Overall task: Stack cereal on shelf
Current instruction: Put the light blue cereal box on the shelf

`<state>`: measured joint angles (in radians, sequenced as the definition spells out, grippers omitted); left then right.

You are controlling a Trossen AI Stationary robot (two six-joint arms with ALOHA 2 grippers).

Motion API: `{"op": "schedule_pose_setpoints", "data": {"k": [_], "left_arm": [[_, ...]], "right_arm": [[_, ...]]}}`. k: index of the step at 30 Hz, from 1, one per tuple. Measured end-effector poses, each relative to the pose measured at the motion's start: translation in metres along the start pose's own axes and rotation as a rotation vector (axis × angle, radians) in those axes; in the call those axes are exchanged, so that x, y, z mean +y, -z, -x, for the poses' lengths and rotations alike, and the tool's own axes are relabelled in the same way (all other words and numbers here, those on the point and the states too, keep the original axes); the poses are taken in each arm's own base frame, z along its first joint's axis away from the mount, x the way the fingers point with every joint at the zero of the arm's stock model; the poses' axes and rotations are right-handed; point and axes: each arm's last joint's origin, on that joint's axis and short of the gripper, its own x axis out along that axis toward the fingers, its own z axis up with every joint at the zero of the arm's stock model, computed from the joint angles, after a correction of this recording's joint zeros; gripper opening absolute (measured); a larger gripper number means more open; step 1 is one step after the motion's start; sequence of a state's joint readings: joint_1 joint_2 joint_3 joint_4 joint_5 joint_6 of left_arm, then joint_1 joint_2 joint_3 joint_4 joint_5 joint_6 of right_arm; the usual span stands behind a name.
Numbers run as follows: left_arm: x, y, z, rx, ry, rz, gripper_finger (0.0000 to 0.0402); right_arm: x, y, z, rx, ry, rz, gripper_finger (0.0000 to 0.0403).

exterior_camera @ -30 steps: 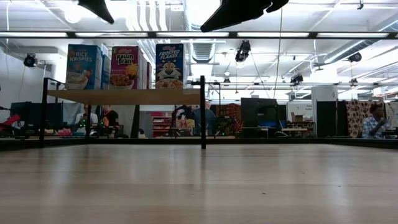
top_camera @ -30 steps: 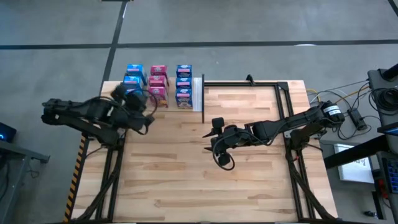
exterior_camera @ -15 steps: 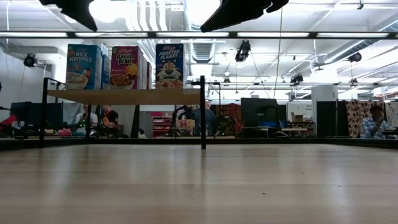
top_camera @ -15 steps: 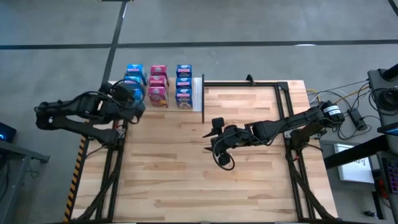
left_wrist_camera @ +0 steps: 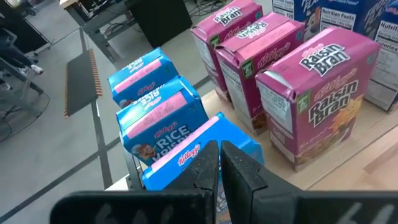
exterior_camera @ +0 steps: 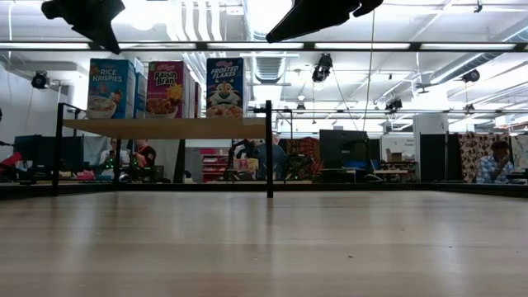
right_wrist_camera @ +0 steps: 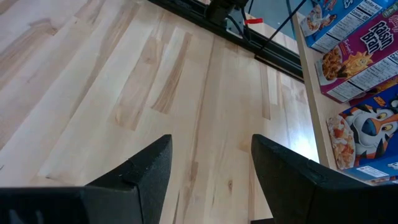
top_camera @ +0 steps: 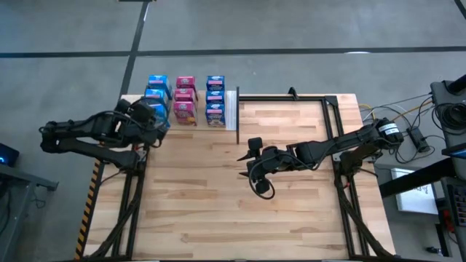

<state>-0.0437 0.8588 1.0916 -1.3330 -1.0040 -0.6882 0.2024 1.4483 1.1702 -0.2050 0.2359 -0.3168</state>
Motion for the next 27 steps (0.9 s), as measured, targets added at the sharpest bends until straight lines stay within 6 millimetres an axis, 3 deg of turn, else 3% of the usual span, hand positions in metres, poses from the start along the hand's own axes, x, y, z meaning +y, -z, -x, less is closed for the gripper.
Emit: {"op": "schedule_pose_setpoints", "data": {"k": [27], "left_arm": [[0.0046, 0.0105, -0.0022, 0.034, -0.043, -0.090, 0.0000]], "right_arm": [[0.0000, 0.0000, 0.0000, 0.000, 0.000, -0.001, 0.0210]]}}
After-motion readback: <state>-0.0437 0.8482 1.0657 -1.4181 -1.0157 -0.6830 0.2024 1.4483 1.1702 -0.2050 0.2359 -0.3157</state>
